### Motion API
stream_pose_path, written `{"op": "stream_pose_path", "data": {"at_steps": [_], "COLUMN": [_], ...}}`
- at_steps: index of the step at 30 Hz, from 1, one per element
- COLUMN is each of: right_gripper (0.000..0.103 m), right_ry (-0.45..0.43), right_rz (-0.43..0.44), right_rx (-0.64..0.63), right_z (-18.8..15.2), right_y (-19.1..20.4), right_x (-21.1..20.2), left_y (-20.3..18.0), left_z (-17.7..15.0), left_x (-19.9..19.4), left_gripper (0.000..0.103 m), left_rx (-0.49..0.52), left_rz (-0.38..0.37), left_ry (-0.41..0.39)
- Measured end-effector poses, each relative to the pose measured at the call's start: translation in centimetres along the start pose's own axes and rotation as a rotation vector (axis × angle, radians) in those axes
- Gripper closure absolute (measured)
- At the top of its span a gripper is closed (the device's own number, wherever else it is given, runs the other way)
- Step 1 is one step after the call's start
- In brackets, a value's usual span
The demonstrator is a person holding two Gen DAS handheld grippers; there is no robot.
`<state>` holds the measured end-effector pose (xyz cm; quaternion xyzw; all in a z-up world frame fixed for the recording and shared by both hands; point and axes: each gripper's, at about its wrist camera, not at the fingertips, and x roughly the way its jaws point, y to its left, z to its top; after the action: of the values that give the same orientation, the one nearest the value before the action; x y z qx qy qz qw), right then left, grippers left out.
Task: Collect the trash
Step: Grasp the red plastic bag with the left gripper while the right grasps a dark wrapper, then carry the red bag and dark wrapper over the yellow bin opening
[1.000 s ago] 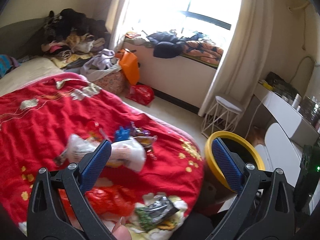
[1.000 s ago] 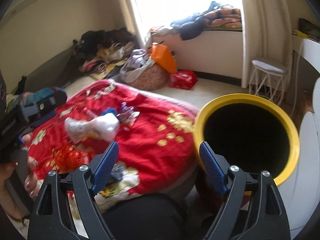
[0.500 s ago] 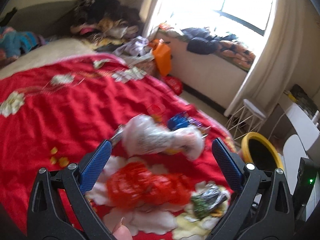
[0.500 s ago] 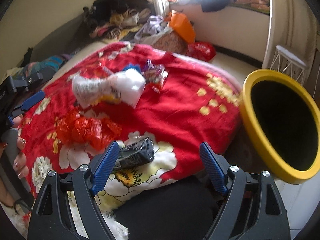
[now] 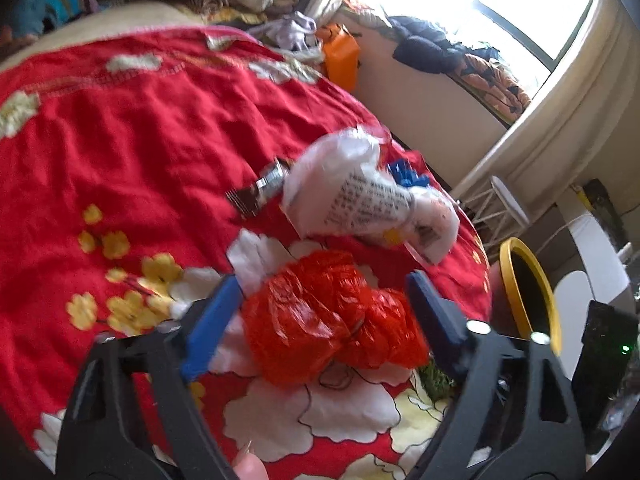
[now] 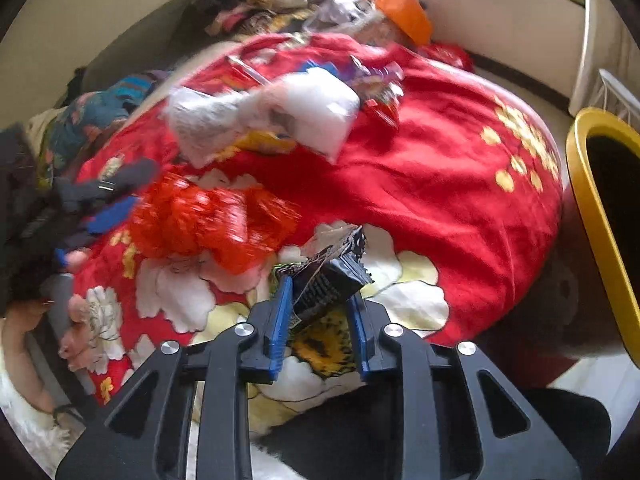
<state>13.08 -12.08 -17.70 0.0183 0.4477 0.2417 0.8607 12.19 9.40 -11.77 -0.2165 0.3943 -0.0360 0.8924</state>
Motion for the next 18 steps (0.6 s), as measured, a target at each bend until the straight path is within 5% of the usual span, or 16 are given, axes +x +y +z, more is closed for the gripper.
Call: {"op": "stream_pose_path", "data": {"at_steps": [2, 7, 11, 18], "right_gripper": [0.081, 0.082, 0.083, 0.084], "right_ry": [-0.034, -0.094, -0.135, -0.214], "right_rz": [-0.009, -0.027, -0.042, -0.074], "right_rx": [-0.022, -0.031, -0.008, 0.04], "right_z": [-0.1, -0.2, 0.2, 0.9], "right_y": [0.3, 0.3, -0.7, -2.7], "right_x": [-0.7, -2.1, -3.2, -5.2], "left_y": [0.0, -0.7, -1.7, -4.9], "left_z": [-0.4, -0.9, -0.9, -0.8], "left_x": [0.4, 1.0, 0.7, -1.3], "left_gripper": [0.056, 0.084, 0.096, 0.099], "left_rx": [-0.003, 0.031, 0.065, 0.157], "left_rz": [-0.007, -0.031, -0.062, -0.122], "left_ry": [0.026, 0.07, 0.065, -0.004]}}
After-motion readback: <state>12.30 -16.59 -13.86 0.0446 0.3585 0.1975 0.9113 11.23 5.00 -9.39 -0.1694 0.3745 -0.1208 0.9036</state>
